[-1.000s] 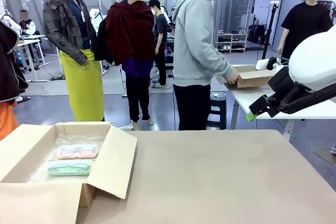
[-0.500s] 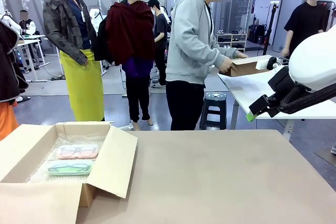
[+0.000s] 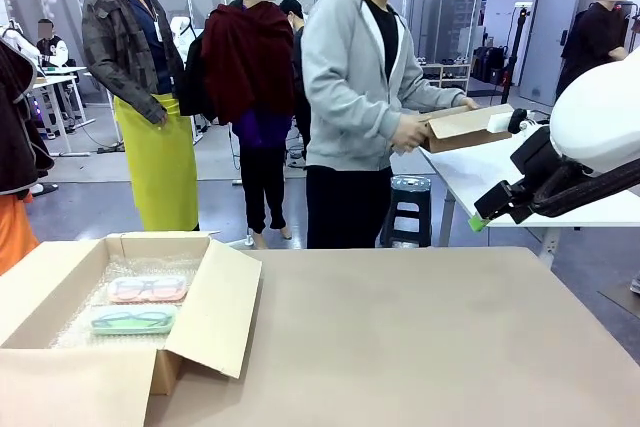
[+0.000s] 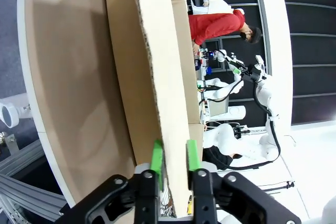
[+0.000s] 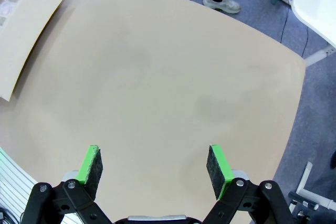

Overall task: Pack the glasses set securely to prepare it for shipping.
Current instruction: Position the Package Box on the left side of the table.

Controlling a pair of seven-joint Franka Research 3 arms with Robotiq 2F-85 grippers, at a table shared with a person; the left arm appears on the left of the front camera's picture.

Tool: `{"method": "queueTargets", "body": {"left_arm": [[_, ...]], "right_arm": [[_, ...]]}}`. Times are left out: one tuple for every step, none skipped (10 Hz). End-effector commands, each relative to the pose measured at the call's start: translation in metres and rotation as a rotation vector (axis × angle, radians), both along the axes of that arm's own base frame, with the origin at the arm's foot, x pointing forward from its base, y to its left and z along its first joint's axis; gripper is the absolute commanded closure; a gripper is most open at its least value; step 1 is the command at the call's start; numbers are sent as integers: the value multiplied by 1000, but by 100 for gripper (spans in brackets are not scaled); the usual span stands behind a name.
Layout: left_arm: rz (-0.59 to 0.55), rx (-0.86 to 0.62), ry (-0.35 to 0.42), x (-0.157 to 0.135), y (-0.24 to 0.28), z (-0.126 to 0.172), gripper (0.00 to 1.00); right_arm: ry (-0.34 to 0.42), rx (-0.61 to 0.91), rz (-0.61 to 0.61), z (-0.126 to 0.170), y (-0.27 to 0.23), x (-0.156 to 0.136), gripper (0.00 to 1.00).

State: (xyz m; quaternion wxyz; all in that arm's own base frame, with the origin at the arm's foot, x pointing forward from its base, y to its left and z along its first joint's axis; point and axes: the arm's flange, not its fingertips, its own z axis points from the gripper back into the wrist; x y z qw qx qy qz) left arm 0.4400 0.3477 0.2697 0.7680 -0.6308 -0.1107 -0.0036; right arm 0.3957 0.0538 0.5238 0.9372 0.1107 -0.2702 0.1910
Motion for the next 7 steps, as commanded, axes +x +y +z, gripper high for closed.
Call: {"method": "queueTargets", "body": {"left_arm": [[0, 42, -20, -9, -10, 8, 61], [-8, 50, -21, -8, -11, 11, 0], [-1, 68, -23, -7, -10, 13, 24], [1, 91, -21, -6, -8, 15, 0], [6, 96, -16, -6, -6, 17, 0], [4, 109, -27, -7, -3, 23, 0], [9, 141, -36, -7, 1, 25, 0]], "right_arm": [[4, -4, 10, 1, 0, -1, 0], [4, -4, 10, 1, 0, -1, 0], [4, -4, 10, 1, 0, -1, 0], [4, -4, 10, 1, 0, -1, 0], [4, -4, 10, 1, 0, -1, 0], [4, -4, 10, 1, 0, -1, 0], [4, -4, 10, 1, 0, -1, 0]]}}
